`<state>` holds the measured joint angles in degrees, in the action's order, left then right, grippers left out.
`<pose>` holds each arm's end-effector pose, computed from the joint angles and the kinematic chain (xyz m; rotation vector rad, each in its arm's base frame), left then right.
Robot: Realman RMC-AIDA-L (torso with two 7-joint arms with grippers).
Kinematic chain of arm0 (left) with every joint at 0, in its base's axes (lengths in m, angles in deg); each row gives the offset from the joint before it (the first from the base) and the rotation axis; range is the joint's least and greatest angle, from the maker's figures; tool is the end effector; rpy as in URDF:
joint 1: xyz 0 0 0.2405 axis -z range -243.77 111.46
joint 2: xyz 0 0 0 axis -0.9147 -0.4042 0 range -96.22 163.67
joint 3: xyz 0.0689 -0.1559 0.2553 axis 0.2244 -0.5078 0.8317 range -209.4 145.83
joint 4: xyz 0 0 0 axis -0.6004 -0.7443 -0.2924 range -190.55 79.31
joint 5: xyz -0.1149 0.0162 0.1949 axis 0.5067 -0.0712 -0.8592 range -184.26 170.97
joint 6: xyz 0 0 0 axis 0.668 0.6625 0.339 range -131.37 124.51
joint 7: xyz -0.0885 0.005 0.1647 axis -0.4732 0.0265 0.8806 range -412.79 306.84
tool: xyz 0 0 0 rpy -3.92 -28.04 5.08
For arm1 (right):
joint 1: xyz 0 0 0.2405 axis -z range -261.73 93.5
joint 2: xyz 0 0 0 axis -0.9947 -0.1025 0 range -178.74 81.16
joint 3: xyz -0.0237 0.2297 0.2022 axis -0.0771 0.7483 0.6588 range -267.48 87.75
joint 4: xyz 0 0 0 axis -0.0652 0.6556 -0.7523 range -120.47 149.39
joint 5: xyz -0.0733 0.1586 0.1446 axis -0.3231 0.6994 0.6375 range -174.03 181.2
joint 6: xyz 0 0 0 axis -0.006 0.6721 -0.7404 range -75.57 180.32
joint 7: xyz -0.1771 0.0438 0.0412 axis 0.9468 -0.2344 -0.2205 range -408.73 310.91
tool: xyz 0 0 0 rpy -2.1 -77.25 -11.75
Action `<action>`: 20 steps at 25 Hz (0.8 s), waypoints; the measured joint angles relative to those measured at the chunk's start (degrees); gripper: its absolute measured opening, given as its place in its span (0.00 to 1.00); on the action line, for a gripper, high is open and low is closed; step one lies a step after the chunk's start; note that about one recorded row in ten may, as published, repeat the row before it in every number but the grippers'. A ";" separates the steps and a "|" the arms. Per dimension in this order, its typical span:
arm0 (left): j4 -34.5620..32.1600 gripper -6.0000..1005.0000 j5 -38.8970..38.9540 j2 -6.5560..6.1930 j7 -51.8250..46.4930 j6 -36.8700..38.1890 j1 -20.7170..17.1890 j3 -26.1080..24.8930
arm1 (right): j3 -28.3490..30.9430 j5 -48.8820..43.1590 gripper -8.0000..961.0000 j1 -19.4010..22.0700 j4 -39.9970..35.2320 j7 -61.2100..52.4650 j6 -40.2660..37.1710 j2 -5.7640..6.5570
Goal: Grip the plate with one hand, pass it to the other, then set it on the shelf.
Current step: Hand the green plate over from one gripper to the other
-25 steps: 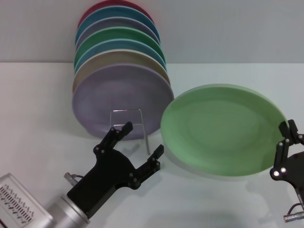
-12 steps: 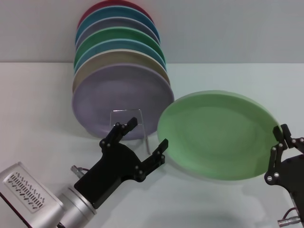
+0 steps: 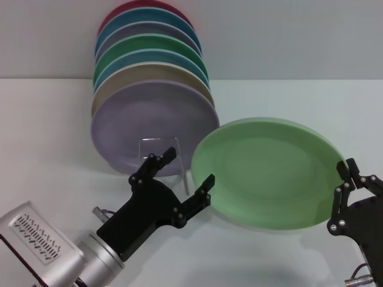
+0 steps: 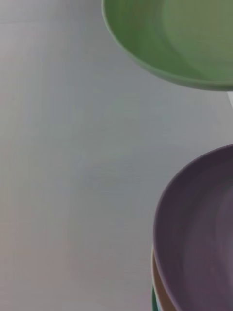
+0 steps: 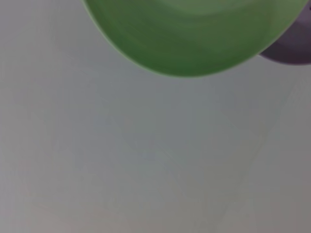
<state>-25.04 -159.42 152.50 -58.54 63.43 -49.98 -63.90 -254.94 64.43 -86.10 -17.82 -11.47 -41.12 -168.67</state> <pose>-0.2578 0.3017 -0.1688 -2.1538 -0.3126 -0.9773 0.3030 0.2176 -0.1032 -1.5709 0.0135 0.6180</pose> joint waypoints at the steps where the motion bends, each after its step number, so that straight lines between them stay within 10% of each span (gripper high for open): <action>1: 0.03 0.84 0.02 0.00 -0.04 -0.23 0.16 -0.01 | 0.00 0.00 0.03 -0.01 0.00 0.17 0.02 0.00; 20: 2.14 0.83 0.00 -0.04 0.29 -3.93 0.56 -2.24 | 0.07 0.07 0.03 -0.27 0.02 0.71 0.31 0.00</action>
<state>-22.90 -159.41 152.46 -58.25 59.50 -49.41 -66.14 -254.86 64.50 -86.37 -17.79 -10.76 -40.81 -168.67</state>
